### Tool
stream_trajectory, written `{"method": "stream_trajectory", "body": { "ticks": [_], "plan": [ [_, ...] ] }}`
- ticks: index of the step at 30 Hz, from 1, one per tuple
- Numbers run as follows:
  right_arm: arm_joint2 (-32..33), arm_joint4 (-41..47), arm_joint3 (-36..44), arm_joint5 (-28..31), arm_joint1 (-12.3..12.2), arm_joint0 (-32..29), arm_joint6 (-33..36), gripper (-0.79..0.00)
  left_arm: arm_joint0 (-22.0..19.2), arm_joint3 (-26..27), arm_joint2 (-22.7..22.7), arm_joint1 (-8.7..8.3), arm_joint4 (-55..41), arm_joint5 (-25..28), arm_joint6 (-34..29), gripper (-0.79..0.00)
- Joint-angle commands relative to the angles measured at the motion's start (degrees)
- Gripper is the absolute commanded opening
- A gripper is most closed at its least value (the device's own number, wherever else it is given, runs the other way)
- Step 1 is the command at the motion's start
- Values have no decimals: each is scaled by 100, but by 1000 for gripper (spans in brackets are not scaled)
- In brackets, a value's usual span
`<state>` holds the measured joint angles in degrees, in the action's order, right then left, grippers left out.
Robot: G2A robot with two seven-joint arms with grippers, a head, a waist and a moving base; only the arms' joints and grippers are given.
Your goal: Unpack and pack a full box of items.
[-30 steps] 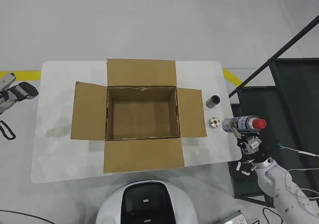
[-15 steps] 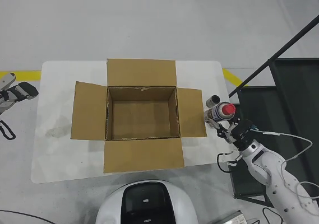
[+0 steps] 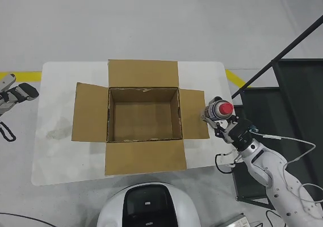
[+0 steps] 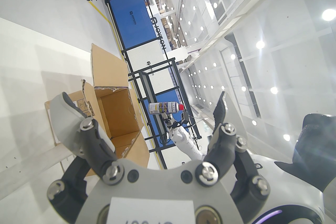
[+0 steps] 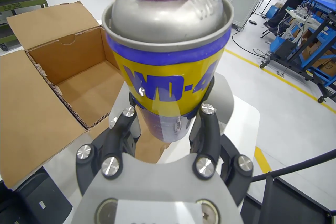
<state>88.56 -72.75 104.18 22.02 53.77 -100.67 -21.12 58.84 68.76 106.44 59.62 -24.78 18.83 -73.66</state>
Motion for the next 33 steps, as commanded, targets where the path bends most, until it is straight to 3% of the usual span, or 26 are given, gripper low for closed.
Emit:
{"method": "stream_trajectory", "body": {
  "ticks": [1, 7, 10, 13, 18, 25, 27, 33],
  "plan": [
    [0, 0, 0, 0, 0, 0, 0, -785, 0, 0, 0, 0, 0, 0, 0, 0],
    [0, 0, 0, 0, 0, 0, 0, -785, 0, 0, 0, 0, 0, 0, 0, 0],
    [8, -78, 177, 45, 0, 81, 311, -785, 0, 0, 0, 0, 0, 0, 0, 0],
    [-27, -219, 630, 404, -25, 369, 1269, -785, 0, 0, 0, 0, 0, 0, 0, 0],
    [-617, -346, 1487, 877, -17, 1288, 3497, -785, 0, 0, 0, 0, 0, 0, 0, 0],
    [-2305, 61, 1181, 950, 211, 2818, 5859, -785, 0, 0, 0, 0, 0, 0, 0, 0],
    [-2654, 269, 1026, 799, 299, 3208, 6271, -785, 0, 0, 0, 0, 0, 0, 0, 0],
    [-2704, 322, 984, 766, 313, 3255, 6344, -785, 0, 0, 0, 0, 0, 0, 0, 0]
  ]
}}
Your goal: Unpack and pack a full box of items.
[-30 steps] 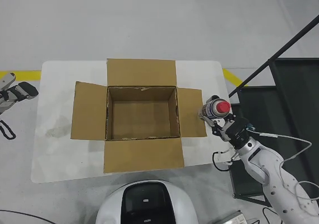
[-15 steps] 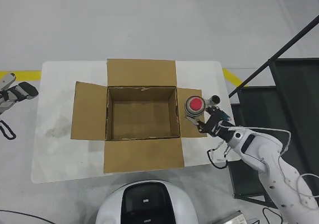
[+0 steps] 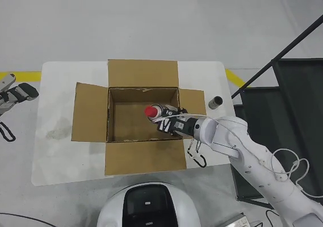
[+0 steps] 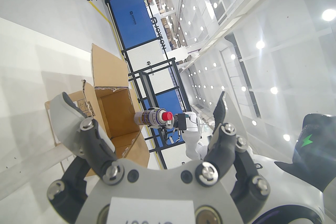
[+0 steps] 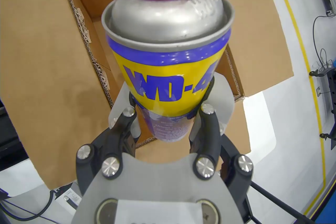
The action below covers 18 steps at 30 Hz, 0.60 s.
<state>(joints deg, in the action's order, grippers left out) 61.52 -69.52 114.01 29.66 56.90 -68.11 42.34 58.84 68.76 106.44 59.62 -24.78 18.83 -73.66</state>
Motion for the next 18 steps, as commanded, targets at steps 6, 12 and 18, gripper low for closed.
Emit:
{"method": "stream_trajectory", "body": {
  "ticks": [6, 12, 18],
  "plan": [
    [0, -1, 1, 2, 0, -1, -2, -785, 0, 0, 0, 0, 0, 0, 0, 0],
    [1, 2, -29, -47, 1, -43, -44, -785, 0, 0, 0, 0, 0, 0, 0, 0],
    [-496, 28, -19, 452, 78, 555, 1227, -785, 0, 0, 0, 0, 0, 0, 0, 0]
  ]
}}
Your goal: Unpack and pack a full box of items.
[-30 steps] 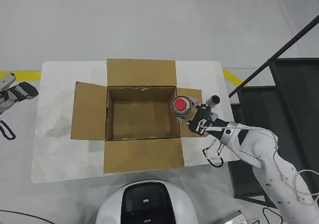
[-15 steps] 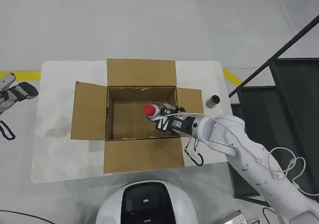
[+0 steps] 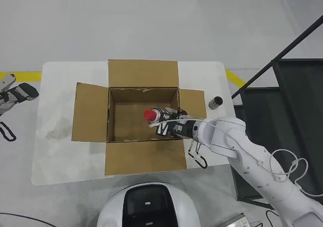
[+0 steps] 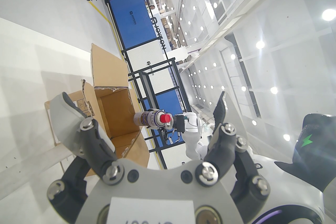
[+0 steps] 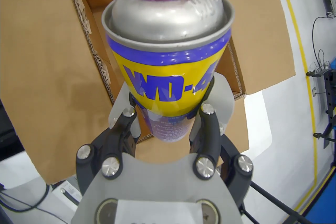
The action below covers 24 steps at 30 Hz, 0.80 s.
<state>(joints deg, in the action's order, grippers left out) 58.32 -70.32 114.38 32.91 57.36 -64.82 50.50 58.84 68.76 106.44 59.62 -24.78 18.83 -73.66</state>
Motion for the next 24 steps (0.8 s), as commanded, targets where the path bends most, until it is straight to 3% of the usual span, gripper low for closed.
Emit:
{"method": "stream_trajectory", "body": {
  "ticks": [1, 5, 9, 15, 16, 17, 18, 19, 24],
  "plan": [
    [-332, 158, -97, 169, 75, 469, 681, -785, 0, 0, 0, 0, 0, 0, 0, 0],
    [-1214, 542, -699, 44, 352, 1361, 1409, -785, 0, 0, 0, 0, 0, 0, 0, 0],
    [-2087, 867, -1460, -271, 720, 2089, 1694, -785, 0, 0, 0, 0, 0, 0, 0, 0],
    [-2759, 1364, -2381, -649, 1143, 2666, 1886, -785, 0, 0, 0, 0, 0, 0, 0, 0],
    [-2835, 1471, -2508, -646, 1201, 2735, 1926, -748, 0, 0, 0, 0, 0, 0, 0, 0],
    [-2903, 1537, -2661, -706, 1269, 2825, 1951, -533, 0, 0, 0, 0, 0, 0, 0, 0],
    [-2953, 1591, -2749, -722, 1314, 2872, 1965, -52, 0, 0, 0, 0, 0, 0, 0, 0],
    [-2980, 1629, -2797, -708, 1341, 2908, 1976, 0, 0, 0, 0, 0, 0, 0, 0, 0],
    [-3024, 1758, -3024, -675, 1457, 3081, 1992, 0, 0, 0, 0, 0, 0, 0, 0, 0]
  ]
}}
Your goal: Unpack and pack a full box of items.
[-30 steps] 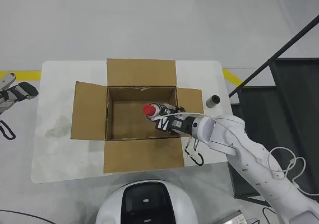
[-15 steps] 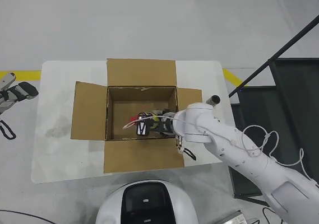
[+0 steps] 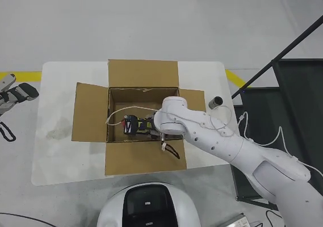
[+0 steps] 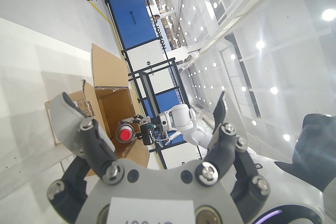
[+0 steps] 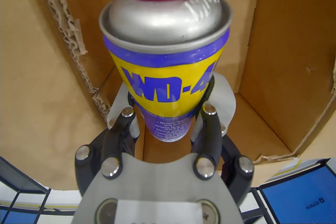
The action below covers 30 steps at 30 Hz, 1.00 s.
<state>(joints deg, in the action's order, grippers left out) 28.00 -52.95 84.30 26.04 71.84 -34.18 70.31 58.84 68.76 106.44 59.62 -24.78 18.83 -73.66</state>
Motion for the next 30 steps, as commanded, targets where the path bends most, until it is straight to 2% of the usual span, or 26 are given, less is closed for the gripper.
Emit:
{"method": "stream_trajectory", "body": {
  "ticks": [1, 8, 12, 15, 21, 26, 30],
  "plan": [
    [16, 54, -14, 39, 14, 20, 1, 0, 0, 0, 0, 0, 0, 0, 0, 0],
    [365, 230, 225, 264, -95, -93, -105, 0, 0, 0, 0, 0, 0, 0, 0, 0],
    [1032, 337, 754, 474, -328, -477, -736, 0, 0, 0, 0, 0, 0, 0, 0, 0],
    [1913, 305, 1272, 668, -616, -1110, -1356, 0, 0, 0, 0, 0, 0, 0, 0, 0],
    [3526, -94, 2090, 750, -1065, -2502, -1711, 0, 0, 0, 0, 0, 0, 0, 0, 0],
    [4922, -193, 2364, 718, -1323, -3704, -2024, 0, 0, 0, 0, 0, 0, 0, 0, 0],
    [6083, -194, 2651, 548, -1446, -4700, -2566, 0, 0, 0, 0, 0, 0, 0, 0, 0]
  ]
}}
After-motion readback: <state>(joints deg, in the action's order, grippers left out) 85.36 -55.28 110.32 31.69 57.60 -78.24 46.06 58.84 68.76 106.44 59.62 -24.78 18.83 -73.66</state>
